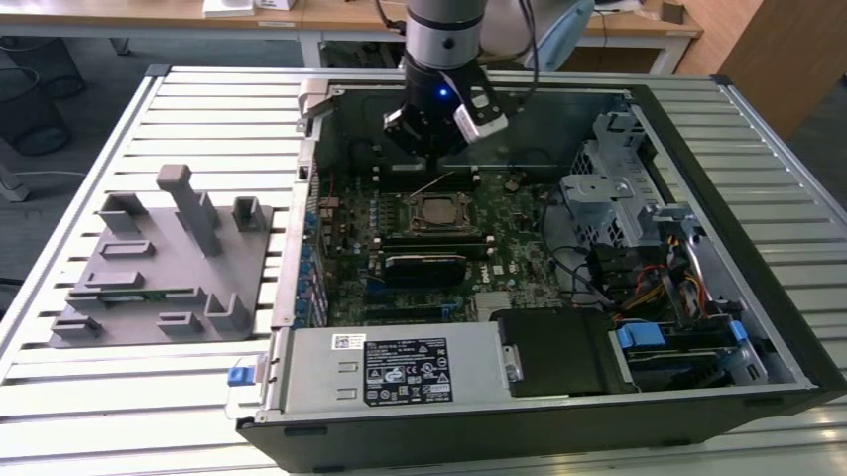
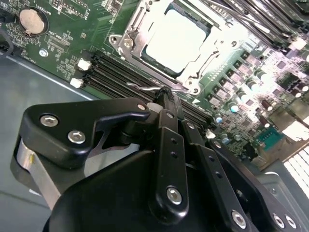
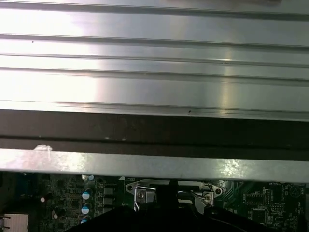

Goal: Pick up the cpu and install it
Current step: 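Install the first cpu locking lever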

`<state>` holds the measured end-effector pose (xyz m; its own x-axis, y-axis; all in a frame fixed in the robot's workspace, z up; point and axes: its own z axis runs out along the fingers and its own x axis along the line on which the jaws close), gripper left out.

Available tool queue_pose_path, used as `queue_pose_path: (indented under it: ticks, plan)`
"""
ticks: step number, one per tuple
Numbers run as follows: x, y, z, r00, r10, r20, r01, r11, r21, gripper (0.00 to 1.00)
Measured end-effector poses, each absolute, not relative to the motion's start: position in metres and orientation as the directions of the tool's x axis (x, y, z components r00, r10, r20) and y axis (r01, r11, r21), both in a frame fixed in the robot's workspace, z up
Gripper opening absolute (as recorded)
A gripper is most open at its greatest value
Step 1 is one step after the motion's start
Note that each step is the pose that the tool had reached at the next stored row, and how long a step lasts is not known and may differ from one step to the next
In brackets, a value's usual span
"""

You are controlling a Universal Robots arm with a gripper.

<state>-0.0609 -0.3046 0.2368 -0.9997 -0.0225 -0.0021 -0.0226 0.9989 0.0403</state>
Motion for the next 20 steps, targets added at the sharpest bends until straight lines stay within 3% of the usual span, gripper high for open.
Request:
queue_pose_path:
  ticks: [20]
  plan:
    - [-0.046, -0.300, 0.227, -1.000, -0.030, -0.002, -0.030, 0.999, 0.040, 0.11]
